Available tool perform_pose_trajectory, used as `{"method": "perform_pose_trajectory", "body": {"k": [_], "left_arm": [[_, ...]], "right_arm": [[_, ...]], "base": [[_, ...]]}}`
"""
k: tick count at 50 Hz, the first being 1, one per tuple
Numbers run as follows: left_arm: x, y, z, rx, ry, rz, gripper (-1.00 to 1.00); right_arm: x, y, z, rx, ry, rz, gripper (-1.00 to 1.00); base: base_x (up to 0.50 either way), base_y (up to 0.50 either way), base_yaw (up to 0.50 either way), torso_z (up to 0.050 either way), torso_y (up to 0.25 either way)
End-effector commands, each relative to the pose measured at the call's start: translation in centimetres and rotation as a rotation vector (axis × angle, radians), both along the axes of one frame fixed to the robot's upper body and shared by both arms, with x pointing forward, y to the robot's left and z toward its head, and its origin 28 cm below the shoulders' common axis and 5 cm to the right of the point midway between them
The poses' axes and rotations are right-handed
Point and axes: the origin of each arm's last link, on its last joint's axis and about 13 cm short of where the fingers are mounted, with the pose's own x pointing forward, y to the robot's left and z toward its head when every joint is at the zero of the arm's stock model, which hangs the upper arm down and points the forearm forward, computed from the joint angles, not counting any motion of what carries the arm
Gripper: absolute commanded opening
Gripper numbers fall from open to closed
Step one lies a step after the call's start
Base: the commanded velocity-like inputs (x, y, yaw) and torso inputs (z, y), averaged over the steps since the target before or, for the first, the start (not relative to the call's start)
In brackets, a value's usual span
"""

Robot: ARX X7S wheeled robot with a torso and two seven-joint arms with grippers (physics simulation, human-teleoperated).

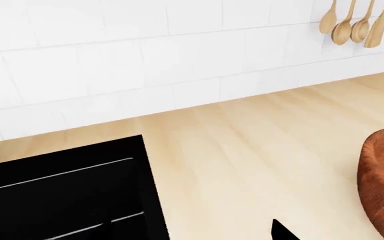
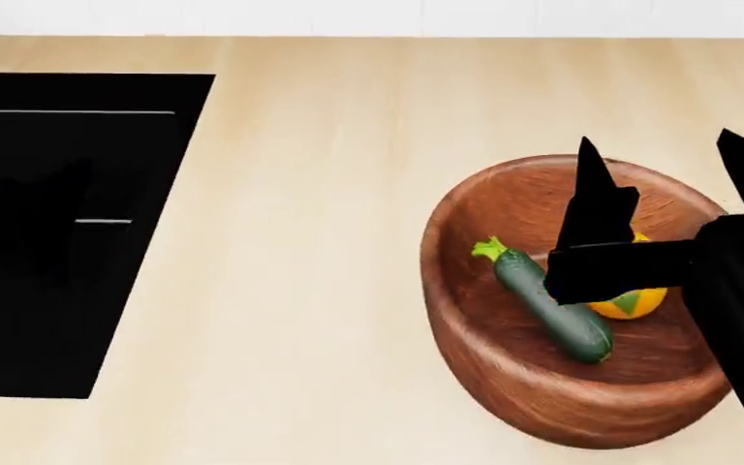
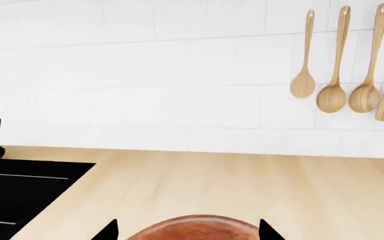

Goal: Pick the oranges and zucchinis from the sink and place them in one bowl. Place the onion in the other bowl. Then turn off the sink faucet.

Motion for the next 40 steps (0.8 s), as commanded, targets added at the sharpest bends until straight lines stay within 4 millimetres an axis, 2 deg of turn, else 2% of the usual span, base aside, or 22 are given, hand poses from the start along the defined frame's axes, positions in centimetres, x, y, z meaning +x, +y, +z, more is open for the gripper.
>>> {"method": "perform_pose_trajectory", "body": {"k": [1, 11, 18, 40], "left_arm": [[-0.2, 0.2, 0.1, -0.032, -0.014, -0.013, 1.00], [-0.3, 0.5, -0.2, -0.035, -0.012, -0.011, 1.00], [-0.2, 0.3, -0.3, -0.035, -0.009, -0.008, 1.00], [-0.3, 0.5, -0.5, -0.039, -0.008, -0.008, 1.00]], "right_arm": [[0.0, -0.1, -0.1, -0.005, 0.002, -0.010, 1.00], [0.0, -0.1, -0.4, 0.007, 0.009, -0.020, 1.00], [0.1, 0.0, -0.6, 0.000, 0.011, -0.015, 1.00], [0.4, 0.2, -1.0, -0.038, 0.015, -0.013, 1.00]], "base": [[-0.39, 0.47, 0.00, 0.000, 0.000], [-0.33, 0.49, 0.00, 0.000, 0.000], [-0.06, 0.50, 0.00, 0.000, 0.000], [0.28, 0.50, 0.00, 0.000, 0.000]]}}
